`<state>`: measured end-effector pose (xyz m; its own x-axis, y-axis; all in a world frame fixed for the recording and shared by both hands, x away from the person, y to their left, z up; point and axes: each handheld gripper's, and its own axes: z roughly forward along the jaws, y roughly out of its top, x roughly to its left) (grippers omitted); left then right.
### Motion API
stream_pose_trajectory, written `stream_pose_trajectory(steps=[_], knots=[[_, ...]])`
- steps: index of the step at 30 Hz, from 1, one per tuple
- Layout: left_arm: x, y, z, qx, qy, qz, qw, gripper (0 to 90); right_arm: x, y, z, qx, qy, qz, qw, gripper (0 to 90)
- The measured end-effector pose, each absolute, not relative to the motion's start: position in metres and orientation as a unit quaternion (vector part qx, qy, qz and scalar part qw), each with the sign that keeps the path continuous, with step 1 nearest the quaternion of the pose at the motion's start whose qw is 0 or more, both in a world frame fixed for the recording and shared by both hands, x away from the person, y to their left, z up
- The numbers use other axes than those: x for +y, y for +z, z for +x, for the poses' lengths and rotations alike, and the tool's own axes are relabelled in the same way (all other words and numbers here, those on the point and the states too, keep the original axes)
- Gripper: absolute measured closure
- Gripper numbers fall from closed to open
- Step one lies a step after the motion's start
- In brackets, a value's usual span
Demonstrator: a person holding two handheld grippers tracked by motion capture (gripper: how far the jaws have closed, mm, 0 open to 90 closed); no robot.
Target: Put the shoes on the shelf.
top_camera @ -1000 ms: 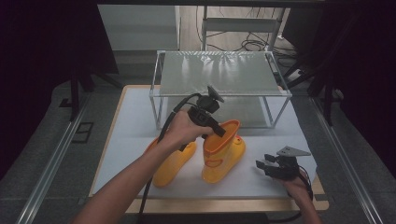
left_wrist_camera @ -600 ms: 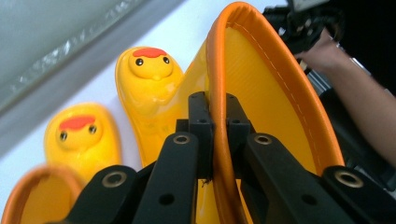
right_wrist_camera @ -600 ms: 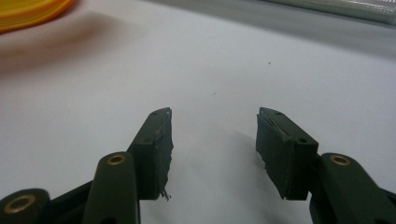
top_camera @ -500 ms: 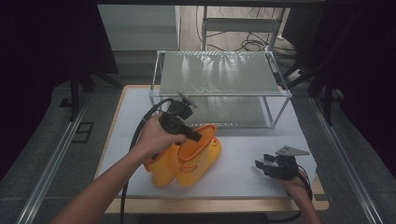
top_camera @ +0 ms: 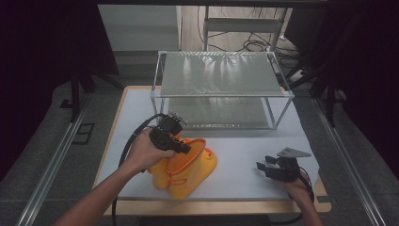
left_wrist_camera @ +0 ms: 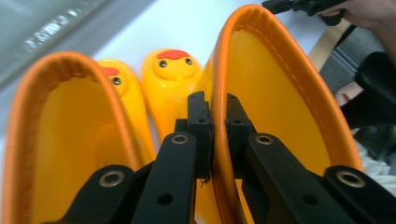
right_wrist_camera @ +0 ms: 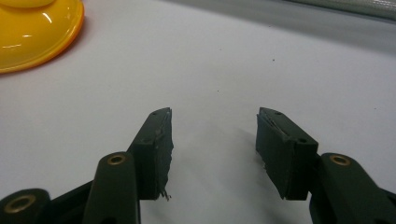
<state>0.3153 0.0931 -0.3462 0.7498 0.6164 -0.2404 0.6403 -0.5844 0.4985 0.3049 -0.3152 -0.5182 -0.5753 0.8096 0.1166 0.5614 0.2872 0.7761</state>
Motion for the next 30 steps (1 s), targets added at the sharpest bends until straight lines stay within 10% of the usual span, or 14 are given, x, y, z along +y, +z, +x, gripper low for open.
stream_pose_trajectory(steps=[30], knots=[[0.129, -0.313, 0.307, 0.365, -0.017, 0.856, 0.366, 42.4, -0.316, -0.518, 0.304, 0.789, 0.408, 0.434, 0.153, 45.4]])
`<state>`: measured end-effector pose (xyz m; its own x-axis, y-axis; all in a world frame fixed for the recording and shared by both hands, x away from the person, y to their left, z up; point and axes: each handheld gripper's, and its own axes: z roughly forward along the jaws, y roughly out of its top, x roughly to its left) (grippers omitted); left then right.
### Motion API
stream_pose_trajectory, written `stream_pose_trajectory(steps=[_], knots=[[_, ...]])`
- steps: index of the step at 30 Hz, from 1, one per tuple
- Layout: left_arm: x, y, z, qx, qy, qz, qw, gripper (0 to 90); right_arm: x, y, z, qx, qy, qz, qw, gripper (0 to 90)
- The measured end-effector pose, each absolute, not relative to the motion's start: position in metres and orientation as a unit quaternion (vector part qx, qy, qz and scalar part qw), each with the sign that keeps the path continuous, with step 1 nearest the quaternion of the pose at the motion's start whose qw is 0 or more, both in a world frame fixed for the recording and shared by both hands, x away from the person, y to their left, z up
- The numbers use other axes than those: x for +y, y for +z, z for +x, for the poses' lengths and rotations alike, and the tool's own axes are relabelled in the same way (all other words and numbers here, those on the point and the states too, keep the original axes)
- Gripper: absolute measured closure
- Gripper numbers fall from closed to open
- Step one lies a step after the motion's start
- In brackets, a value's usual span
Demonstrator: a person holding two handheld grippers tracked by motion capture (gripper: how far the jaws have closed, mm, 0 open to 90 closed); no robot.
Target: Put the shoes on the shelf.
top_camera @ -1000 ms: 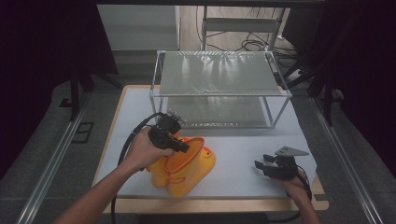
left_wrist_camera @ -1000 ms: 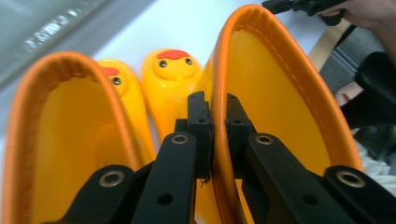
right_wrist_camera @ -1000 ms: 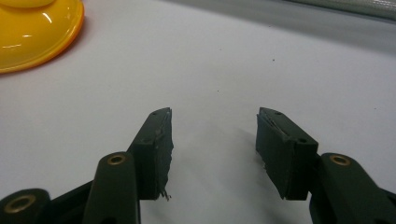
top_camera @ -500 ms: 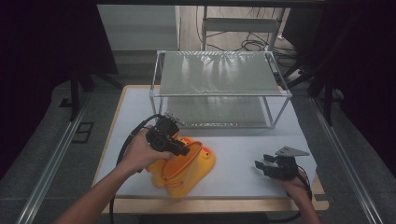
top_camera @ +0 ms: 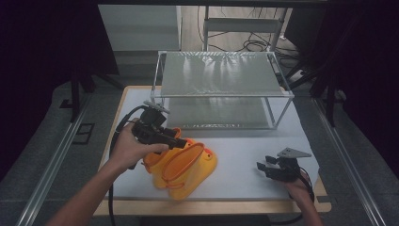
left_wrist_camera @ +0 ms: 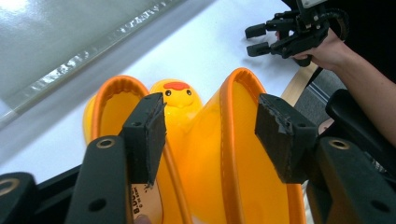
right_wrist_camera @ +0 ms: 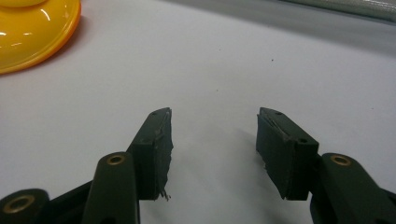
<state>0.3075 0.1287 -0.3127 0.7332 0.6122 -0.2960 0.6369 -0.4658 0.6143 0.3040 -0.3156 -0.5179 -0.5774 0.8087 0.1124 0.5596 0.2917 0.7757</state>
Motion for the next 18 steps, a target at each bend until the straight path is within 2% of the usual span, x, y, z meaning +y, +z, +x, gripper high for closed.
stream_pose_trajectory(steps=[18], knots=[[0.147, -0.323, 0.307, 0.382, -0.045, 0.846, 0.369, 39.1, -0.315, -0.519, 0.305, 0.789, 0.404, 0.437, 0.150, 45.3]])
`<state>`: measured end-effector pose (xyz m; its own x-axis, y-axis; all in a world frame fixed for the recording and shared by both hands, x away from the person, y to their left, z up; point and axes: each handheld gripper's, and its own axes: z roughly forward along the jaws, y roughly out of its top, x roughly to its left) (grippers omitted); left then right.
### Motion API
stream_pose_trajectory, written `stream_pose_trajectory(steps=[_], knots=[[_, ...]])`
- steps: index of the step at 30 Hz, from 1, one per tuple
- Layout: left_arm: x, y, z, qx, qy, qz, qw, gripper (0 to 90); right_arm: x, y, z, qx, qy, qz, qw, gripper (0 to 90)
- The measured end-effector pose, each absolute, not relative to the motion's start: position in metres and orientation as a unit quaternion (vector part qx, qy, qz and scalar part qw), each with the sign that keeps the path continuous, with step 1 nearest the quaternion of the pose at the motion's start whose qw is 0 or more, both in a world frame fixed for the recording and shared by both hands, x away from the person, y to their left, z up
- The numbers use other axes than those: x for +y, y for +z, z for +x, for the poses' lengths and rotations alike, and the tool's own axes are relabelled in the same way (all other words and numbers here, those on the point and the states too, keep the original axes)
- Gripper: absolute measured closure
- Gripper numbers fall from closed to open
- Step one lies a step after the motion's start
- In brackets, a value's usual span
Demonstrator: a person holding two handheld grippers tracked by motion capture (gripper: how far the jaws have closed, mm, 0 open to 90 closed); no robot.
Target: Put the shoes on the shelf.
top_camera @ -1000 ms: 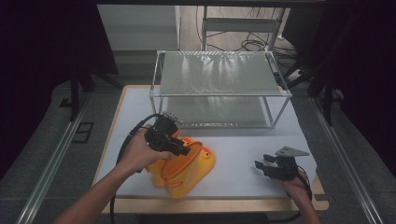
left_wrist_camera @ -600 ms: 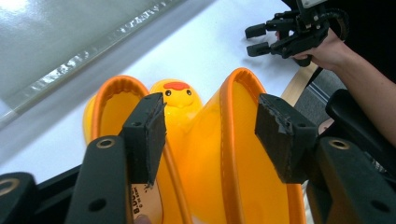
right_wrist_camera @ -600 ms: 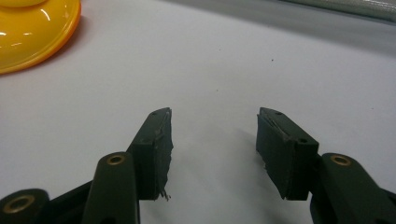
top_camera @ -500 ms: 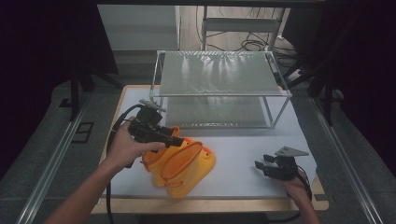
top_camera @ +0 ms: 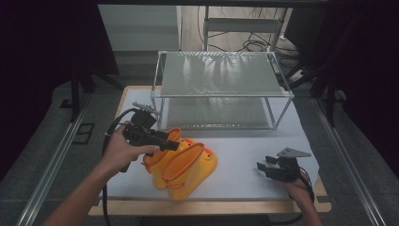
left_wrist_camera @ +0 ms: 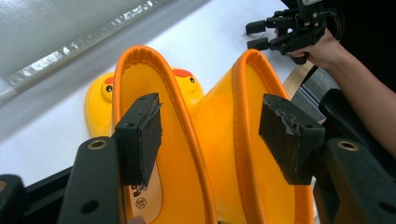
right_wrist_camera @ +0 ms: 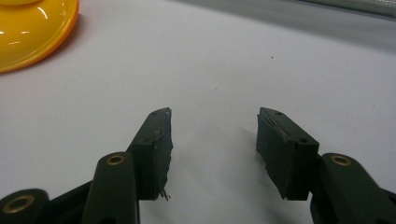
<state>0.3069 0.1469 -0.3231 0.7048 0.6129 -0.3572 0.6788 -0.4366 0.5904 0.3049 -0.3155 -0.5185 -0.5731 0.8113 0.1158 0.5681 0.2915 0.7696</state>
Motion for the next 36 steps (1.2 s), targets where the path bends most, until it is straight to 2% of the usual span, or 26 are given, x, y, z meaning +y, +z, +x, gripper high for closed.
stream_pose_trajectory(steps=[22, 36], knots=[[0.132, -0.340, 0.308, 0.373, -0.071, 0.856, 0.351, 38.2, -0.318, -0.518, 0.305, 0.787, 0.404, 0.441, 0.151, 45.4], [0.112, -0.348, 0.308, 0.374, -0.041, 0.873, 0.311, 38.6, -0.319, -0.519, 0.306, 0.786, 0.403, 0.444, 0.152, 45.4]])
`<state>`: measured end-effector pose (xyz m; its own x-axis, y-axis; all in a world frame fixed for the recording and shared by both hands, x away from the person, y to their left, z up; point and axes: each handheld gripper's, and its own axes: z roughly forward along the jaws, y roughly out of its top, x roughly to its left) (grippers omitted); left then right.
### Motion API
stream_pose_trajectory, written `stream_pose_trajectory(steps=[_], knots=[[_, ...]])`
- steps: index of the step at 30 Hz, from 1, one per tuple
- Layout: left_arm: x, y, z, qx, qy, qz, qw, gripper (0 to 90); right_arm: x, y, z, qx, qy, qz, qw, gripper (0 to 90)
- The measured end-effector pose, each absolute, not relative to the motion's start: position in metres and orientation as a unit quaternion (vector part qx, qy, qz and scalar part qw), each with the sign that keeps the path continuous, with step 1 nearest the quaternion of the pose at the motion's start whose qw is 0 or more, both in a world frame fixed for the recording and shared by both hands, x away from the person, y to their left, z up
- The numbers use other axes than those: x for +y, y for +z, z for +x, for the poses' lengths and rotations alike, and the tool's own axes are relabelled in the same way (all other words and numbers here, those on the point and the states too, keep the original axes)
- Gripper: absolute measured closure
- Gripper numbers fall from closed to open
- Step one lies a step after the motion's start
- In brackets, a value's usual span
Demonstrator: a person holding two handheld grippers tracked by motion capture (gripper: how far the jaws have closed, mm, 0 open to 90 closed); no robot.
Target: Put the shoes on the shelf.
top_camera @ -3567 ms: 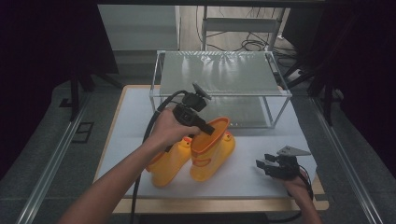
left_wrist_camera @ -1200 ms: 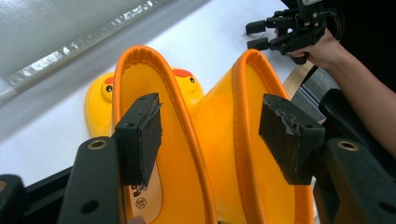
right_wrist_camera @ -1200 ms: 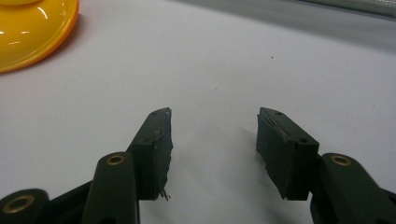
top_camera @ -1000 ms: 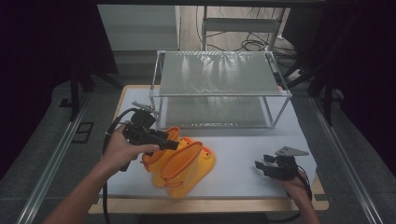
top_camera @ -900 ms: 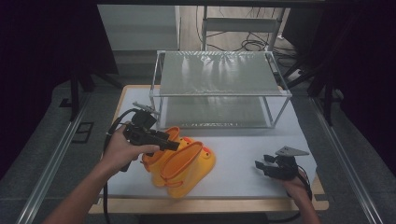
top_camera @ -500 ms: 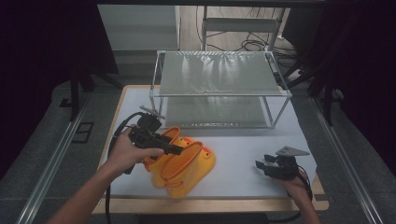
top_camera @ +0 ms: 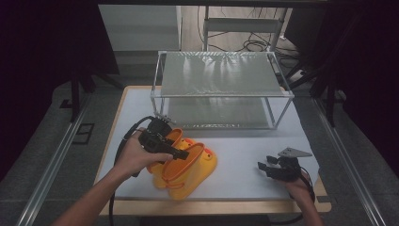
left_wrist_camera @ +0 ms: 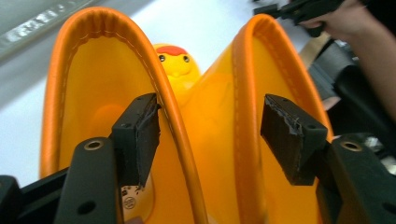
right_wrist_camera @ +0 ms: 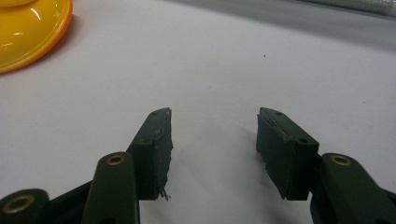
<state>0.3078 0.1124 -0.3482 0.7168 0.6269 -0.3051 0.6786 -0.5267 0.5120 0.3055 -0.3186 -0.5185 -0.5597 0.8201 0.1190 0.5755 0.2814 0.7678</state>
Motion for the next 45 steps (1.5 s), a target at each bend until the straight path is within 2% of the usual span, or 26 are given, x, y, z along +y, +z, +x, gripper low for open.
stream_pose_trajectory(steps=[9, 12, 15, 18, 21, 32, 45], knots=[[0.098, -0.352, 0.303, 0.377, 0.014, 0.887, 0.267, 44.7, -0.319, -0.519, 0.306, 0.784, 0.402, 0.447, 0.153, 45.5], [0.096, -0.352, 0.302, 0.380, 0.024, 0.887, 0.259, 52.7, -0.319, -0.519, 0.306, 0.785, 0.400, 0.448, 0.154, 45.5], [0.096, -0.351, 0.302, 0.380, 0.025, 0.887, 0.260, 65.9, -0.319, -0.519, 0.306, 0.784, 0.398, 0.451, 0.154, 45.6], [0.095, -0.351, 0.301, 0.377, 0.024, 0.889, 0.261, 75.2, -0.319, -0.519, 0.306, 0.784, 0.398, 0.452, 0.153, 45.6], [0.096, -0.350, 0.301, 0.374, 0.024, 0.889, 0.263, 80.3, -0.320, -0.519, 0.306, 0.783, 0.398, 0.453, 0.152, 45.6], [0.109, -0.349, 0.307, 0.384, 0.008, 0.872, 0.303, 81.2, -0.322, -0.519, 0.307, 0.780, 0.399, 0.457, 0.152, 45.8], [0.110, -0.334, 0.319, 0.377, -0.034, 0.870, 0.317, 80.8, -0.327, -0.519, 0.308, 0.774, 0.401, 0.464, 0.155, 45.9]])
